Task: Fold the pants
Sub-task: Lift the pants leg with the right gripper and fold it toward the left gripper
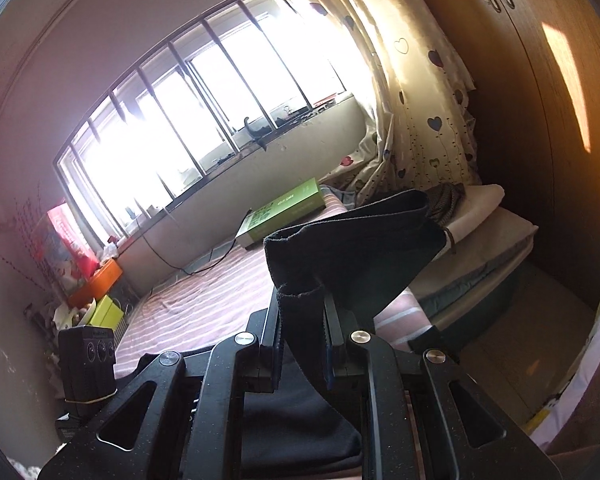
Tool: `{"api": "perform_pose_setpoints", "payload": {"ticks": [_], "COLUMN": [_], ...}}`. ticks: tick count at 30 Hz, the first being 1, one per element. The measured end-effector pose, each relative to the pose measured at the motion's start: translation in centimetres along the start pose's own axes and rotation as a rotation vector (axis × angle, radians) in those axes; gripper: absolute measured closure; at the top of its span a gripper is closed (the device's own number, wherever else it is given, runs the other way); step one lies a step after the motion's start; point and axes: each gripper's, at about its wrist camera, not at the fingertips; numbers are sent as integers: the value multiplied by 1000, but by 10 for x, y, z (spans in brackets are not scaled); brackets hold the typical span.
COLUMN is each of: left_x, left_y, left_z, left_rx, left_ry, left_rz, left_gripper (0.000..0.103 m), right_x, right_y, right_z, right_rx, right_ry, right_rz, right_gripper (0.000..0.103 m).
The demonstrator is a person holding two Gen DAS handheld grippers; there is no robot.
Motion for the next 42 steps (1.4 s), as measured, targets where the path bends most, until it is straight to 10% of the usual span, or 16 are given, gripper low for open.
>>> {"api": "perform_pose_setpoints", "payload": {"ticks": [23,42], "left_x": [18,27], "left_y": [-67,-75], "left_z": [-68,-106], "left_rx": [-58,117], "left_ry": [-160,-359], "left_rz": [100,134], "left_gripper": [18,17], "right_x": [63,130], "right_y": [41,63], "right_z": [-73,-94], "right_rx": [-95,-133], "right_ry": [-142,-238], "right_rz": [-160,-340], "right_gripper": [88,88]}}
Point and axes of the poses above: each gripper's, at about its wrist camera, not at the fingertips, and y roughly the way its jaws point, z to its right, x to its underside, and after that the axes turned 9 degrees about y, right-handed
